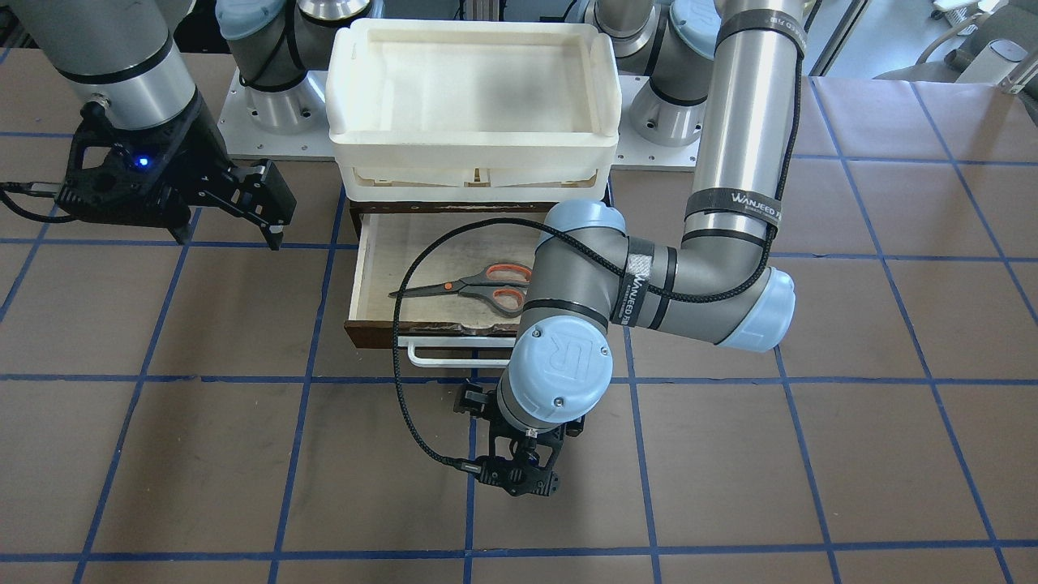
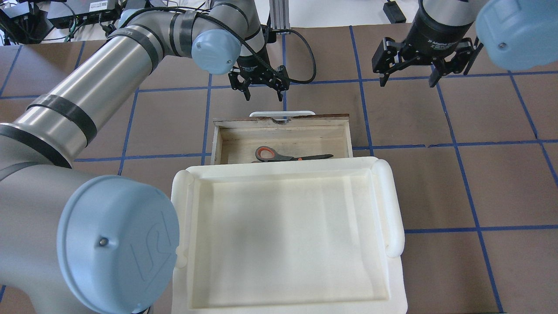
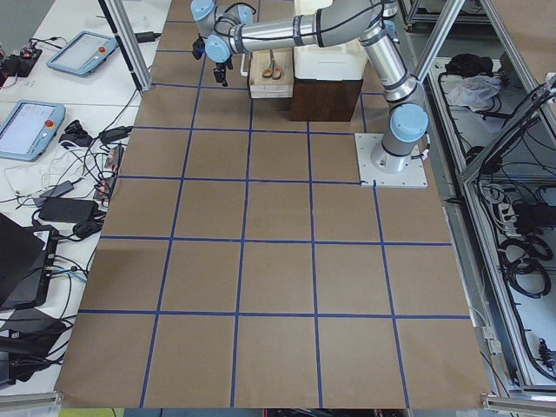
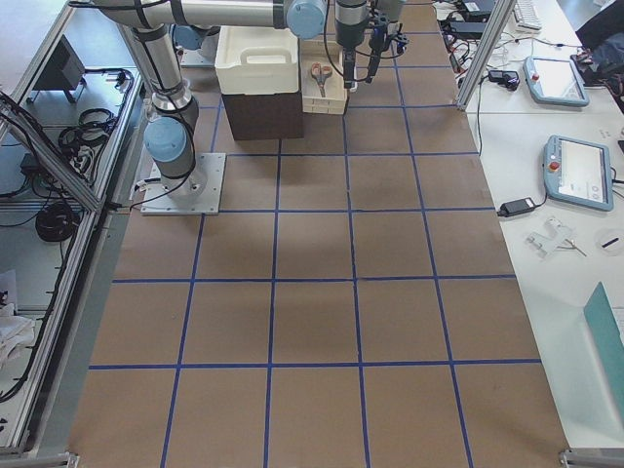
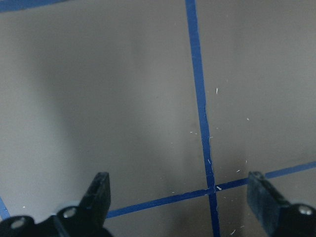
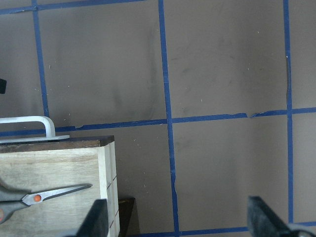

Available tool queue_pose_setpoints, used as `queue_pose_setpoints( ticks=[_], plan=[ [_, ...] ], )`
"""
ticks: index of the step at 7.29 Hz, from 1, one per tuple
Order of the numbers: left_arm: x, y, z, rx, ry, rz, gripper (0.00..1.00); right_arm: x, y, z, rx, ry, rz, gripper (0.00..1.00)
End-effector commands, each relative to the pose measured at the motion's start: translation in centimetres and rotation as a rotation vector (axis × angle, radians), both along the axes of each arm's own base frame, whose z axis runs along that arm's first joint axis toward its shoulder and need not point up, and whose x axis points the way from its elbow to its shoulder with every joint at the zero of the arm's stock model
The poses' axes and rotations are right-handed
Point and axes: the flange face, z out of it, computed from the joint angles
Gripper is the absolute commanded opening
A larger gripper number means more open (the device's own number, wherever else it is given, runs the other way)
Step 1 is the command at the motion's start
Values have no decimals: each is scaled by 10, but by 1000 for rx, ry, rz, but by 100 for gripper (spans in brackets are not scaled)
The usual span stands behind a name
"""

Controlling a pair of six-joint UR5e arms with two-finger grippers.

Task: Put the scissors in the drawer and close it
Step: 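Move the left gripper above the drawer's white handle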

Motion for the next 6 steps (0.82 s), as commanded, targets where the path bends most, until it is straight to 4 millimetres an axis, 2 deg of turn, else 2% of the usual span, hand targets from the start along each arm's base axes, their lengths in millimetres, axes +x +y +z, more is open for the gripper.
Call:
queue_pose_setpoints(
  ticks=[1, 3, 4, 6],
  plan=[
    [1, 5, 4, 21, -8, -2, 100, 1, 4, 3, -4, 3, 4, 100],
    [-5, 16, 4, 35, -11, -15, 100, 1, 5, 5, -7, 13, 17, 100],
    [-7, 28, 0, 62, -3, -17, 100, 1, 6, 6, -10, 9, 19, 100],
    [-2, 41, 9, 82, -6, -13, 100, 1, 8, 8, -9, 10, 25, 100]
  ],
)
